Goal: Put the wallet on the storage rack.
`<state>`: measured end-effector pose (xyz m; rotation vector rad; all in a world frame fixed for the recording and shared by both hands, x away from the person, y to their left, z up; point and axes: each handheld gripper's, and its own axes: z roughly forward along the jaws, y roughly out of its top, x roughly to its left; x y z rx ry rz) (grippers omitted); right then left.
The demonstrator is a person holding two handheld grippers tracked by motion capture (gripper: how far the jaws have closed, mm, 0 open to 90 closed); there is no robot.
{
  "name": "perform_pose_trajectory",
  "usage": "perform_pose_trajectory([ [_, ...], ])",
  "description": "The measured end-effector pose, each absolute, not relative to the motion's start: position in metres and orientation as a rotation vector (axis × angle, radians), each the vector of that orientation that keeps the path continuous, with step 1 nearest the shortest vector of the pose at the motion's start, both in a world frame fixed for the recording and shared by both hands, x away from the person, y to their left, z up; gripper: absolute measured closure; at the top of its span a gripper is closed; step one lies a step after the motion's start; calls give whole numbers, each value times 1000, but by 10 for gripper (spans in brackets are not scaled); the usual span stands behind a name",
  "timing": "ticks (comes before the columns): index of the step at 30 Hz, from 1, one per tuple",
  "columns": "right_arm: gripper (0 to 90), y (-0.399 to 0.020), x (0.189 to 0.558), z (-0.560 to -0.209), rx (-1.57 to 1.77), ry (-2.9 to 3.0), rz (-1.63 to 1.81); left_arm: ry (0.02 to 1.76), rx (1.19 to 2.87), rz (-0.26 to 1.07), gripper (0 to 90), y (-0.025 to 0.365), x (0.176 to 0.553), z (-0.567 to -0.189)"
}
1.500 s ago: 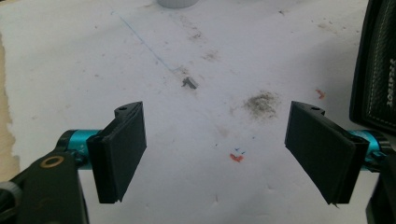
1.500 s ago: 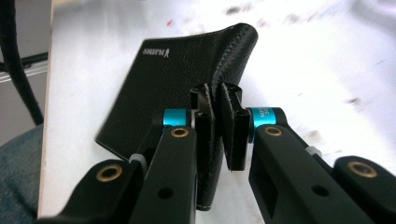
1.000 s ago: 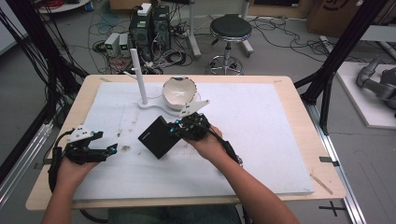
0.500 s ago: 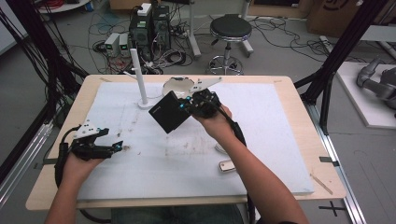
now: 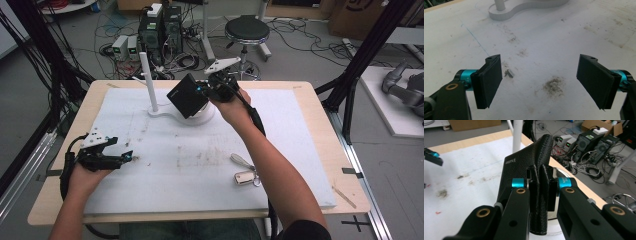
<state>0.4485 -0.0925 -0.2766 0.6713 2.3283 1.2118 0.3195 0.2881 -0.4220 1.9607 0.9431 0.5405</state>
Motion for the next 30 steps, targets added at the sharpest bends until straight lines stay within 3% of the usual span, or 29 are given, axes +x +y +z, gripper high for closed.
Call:
perform_pose_trajectory([
  [30,858,-87,506,-304,769,2290,1035,934,1963,542,206,286,317,-422],
])
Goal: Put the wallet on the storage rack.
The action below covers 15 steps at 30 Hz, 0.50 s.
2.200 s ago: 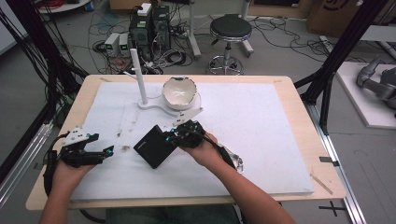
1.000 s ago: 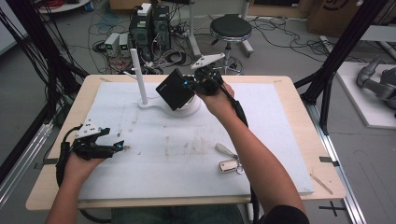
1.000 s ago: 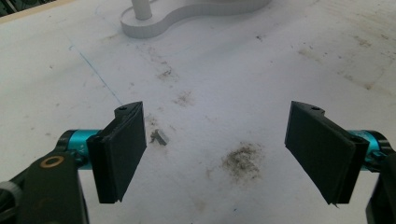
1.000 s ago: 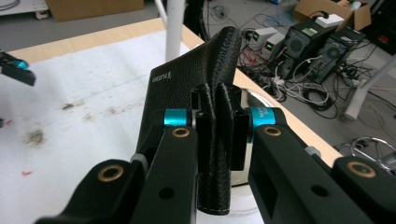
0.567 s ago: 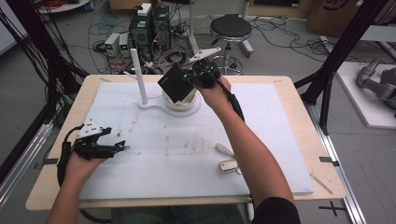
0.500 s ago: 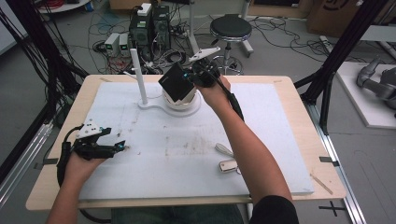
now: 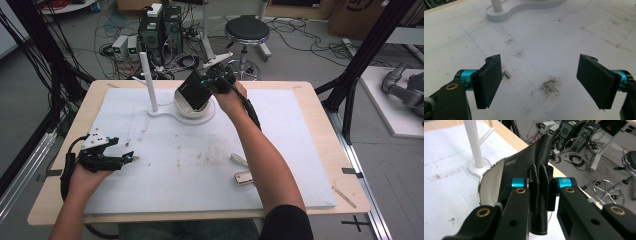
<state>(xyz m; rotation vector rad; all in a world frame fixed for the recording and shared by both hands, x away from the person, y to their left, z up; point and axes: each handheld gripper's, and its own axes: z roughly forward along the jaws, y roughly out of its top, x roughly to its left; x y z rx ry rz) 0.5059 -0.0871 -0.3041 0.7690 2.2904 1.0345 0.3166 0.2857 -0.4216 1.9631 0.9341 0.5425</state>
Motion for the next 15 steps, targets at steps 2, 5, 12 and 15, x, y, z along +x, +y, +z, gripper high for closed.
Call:
perform_pose_trajectory([
  [2,858,-86,507,-306,768,2294,1021,936,1962,542,206,286,316,-422],
  [5,858,-85,507,-308,765,2302,998,936,1960,542,206,286,316,-422],
  [12,856,-77,508,-321,780,2348,964,935,1965,545,206,286,316,-421],
  [15,840,-73,508,-322,778,2352,960,935,1963,546,205,286,316,-422],
])
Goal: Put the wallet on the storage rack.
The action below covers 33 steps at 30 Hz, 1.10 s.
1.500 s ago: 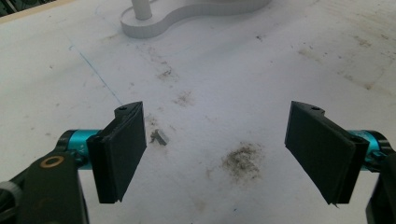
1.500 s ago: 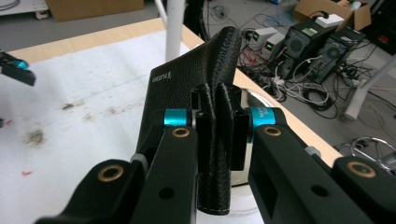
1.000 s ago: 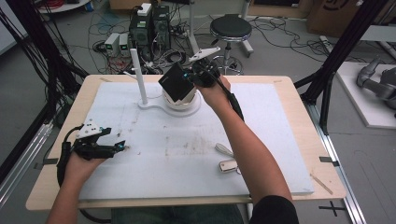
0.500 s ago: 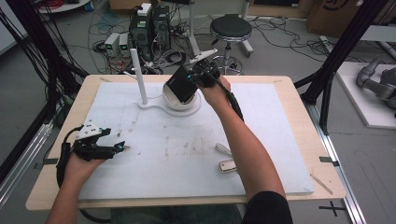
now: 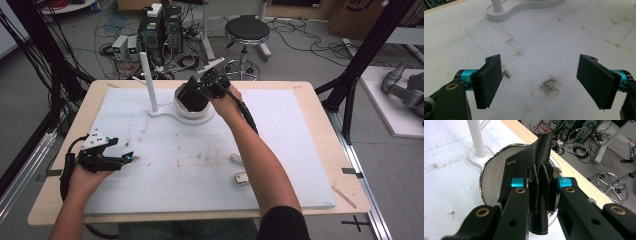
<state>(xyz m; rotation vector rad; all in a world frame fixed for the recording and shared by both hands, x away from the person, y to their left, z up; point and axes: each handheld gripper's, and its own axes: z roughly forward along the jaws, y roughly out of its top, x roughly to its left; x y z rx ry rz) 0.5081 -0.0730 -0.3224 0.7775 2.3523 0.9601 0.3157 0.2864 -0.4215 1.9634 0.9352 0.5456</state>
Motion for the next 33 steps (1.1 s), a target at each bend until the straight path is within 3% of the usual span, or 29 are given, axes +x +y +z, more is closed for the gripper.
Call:
perform_pose_trajectory([
  [3,771,-71,507,-323,780,2351,959,935,1963,545,206,286,316,-422],
  [4,666,-72,507,-322,783,2351,956,933,1963,545,206,286,316,-421],
  [6,651,-72,507,-322,810,2361,966,933,1964,544,206,286,316,-421],
  [11,473,-84,505,-315,854,2362,1004,932,1965,543,206,285,316,-421],
  [16,365,-97,492,-314,891,2338,1061,929,1962,542,206,284,317,-421],
  [33,315,-115,458,-293,892,2375,1049,879,1969,524,206,272,331,-417],
])
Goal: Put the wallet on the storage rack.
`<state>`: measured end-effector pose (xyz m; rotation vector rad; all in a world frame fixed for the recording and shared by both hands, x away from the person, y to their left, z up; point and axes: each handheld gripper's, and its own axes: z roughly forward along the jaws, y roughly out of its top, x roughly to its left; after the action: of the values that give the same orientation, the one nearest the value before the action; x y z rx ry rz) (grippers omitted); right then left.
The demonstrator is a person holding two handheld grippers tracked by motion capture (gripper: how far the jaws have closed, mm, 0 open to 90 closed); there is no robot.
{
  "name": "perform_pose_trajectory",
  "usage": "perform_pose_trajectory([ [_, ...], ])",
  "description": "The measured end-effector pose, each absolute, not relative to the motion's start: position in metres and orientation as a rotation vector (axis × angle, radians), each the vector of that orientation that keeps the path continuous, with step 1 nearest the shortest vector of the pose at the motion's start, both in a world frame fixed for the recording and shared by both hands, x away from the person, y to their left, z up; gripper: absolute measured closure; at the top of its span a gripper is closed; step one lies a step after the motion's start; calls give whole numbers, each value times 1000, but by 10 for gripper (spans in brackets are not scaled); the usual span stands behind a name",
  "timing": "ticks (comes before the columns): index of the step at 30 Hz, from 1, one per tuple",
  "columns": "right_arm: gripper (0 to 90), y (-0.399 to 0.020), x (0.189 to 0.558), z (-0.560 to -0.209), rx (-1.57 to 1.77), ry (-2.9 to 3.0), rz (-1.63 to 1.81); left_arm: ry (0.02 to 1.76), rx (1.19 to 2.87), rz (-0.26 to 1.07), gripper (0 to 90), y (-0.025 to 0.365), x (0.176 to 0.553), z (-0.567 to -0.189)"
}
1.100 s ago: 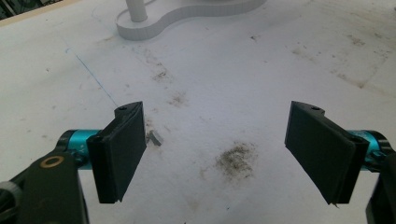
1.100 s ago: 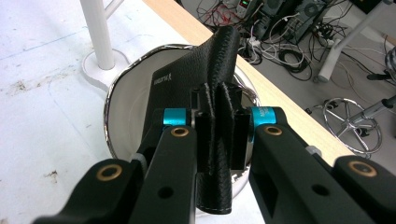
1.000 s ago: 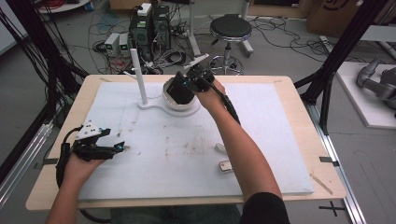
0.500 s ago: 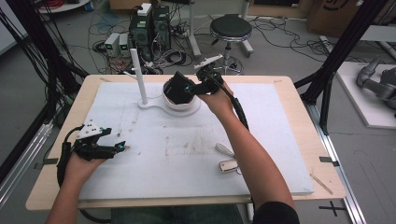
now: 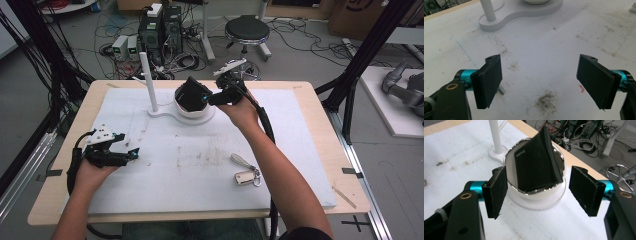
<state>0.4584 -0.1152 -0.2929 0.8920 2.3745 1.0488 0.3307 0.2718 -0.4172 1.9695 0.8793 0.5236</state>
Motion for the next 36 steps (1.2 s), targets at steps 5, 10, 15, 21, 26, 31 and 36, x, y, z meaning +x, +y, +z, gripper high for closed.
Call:
perform_pose_trajectory([
  [5,335,-132,446,-305,876,2304,1072,868,1967,516,206,268,336,-417],
  [10,334,-159,437,-319,924,2284,1080,856,1977,507,206,263,341,-418],
  [15,331,-196,420,-323,971,2228,1127,851,1982,506,206,259,343,-418],
  [21,304,-223,402,-329,1013,2202,1150,848,1976,506,206,257,345,-418],
  [26,288,-238,388,-338,1040,2182,1183,842,1974,508,206,256,346,-417],
  [31,261,-248,378,-349,1072,2168,1208,843,1967,511,205,257,347,-417],
  [36,222,-251,370,-364,1090,2169,1236,852,1941,504,205,258,349,-419],
])
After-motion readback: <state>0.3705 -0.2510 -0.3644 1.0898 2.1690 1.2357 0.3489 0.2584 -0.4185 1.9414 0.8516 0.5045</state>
